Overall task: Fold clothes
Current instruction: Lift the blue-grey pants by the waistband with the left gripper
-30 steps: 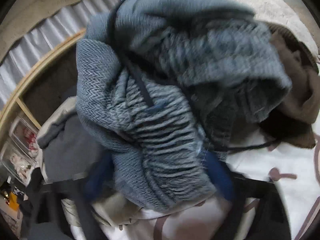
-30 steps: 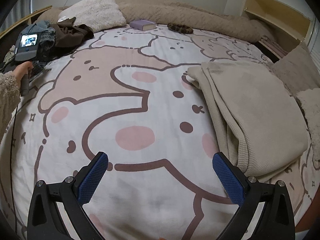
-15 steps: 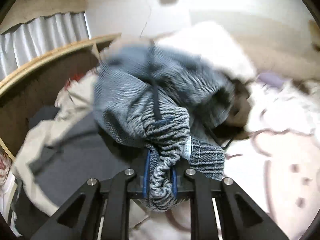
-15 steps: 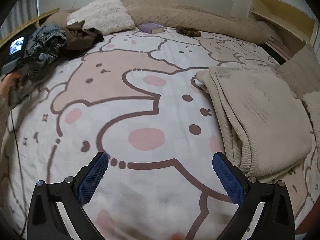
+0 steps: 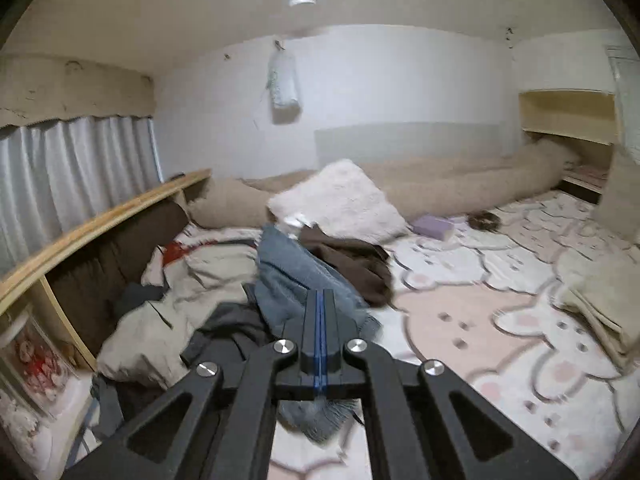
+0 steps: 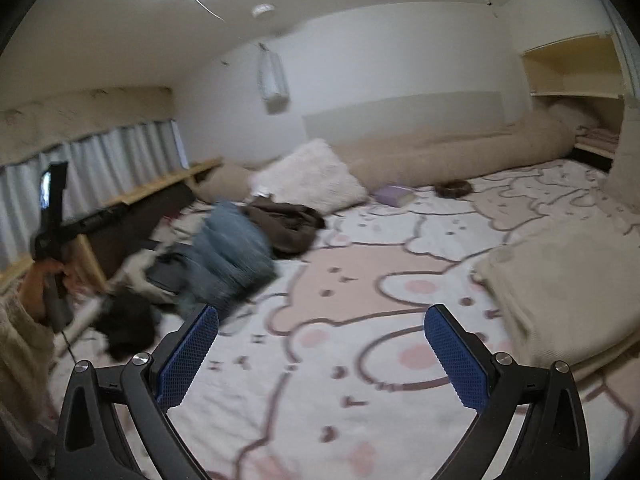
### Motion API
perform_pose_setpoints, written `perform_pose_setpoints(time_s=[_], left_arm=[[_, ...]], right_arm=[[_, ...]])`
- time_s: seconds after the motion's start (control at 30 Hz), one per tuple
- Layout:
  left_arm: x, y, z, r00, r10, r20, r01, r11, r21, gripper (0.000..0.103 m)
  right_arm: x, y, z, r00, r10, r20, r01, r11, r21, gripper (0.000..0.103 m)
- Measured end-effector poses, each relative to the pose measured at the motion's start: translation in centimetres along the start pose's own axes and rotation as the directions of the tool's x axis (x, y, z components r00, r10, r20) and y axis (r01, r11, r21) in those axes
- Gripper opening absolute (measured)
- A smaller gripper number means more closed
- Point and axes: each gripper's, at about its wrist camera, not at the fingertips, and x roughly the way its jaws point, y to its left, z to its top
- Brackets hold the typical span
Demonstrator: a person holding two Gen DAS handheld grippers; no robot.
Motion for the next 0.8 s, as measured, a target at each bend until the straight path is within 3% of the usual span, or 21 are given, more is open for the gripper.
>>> perform_pose_setpoints(time_s=[0.1, 0.17, 0.2, 0.23, 0.3, 0.4, 0.5, 0.6, 0.7, 0.8], left_arm=[[0.3, -1.1, -2.6, 0.999, 0.005, -0.053, -0.004, 1.0, 0.021, 0.002], [1.6, -2.2, -4.8, 0.994, 0.003, -0.111, 0.002, 0.999, 0.045, 0.022], [2.4, -2.9, -6.3, 0.991, 0.014, -0.135, -0.004, 0.997, 0.074, 0.042], [3.3, -3.7, -7.7, 0.989, 0.036, -0.146, -0.019, 0.993, 0.118, 0.052], [5.3, -5.3, -10.8, 0.982, 0.101, -0.161, -0.058, 0.966, 0.251, 0.052], [8.3, -7.4, -14.7, 0.961, 0.213, -0.176, -0.109, 0.877, 0.468, 0.052], [12.0, -8.3, -18.4, 0.928, 0.33, -0.174, -0.144, 0.746, 0.65, 0.052], [14.7, -8.4, -20.8, 0.906, 0.387, -0.17, -0.14, 0.653, 0.744, 0.052], [16.7, -8.5, -22.4, 0.899, 0.428, -0.089, -0.172, 0.533, 0.828, 0.053], [18.3, -8.3, -22.2, 0.896, 0.443, -0.037, -0.21, 0.494, 0.843, 0.054]], right_arm=[[-0.3, 0.9, -0.7, 0.999, 0.034, -0.007, -0.034, 0.999, 0.006, 0.103], [0.0, 1.4, -1.1, 0.998, 0.048, -0.047, -0.048, 0.999, -0.003, 0.103], [0.0, 1.7, -1.2, 0.997, 0.046, -0.059, -0.047, 0.999, -0.019, 0.103], [-0.2, 2.0, -1.3, 0.997, 0.038, -0.064, -0.04, 0.998, -0.044, 0.103], [-0.5, 2.5, -1.8, 0.998, 0.015, -0.064, -0.021, 0.995, -0.094, 0.103], [0.0, 2.5, -2.3, 0.998, -0.021, -0.067, 0.011, 0.988, -0.151, 0.103], [1.2, 1.5, -2.9, 0.994, -0.03, -0.101, 0.016, 0.991, -0.135, 0.103], [2.5, 0.4, -3.4, 0.99, -0.037, -0.136, 0.022, 0.994, -0.11, 0.103], [3.8, -0.4, -3.8, 0.985, -0.054, -0.167, 0.037, 0.994, -0.104, 0.103], [4.8, -0.9, -4.1, 0.98, -0.067, -0.189, 0.048, 0.994, -0.101, 0.103]])
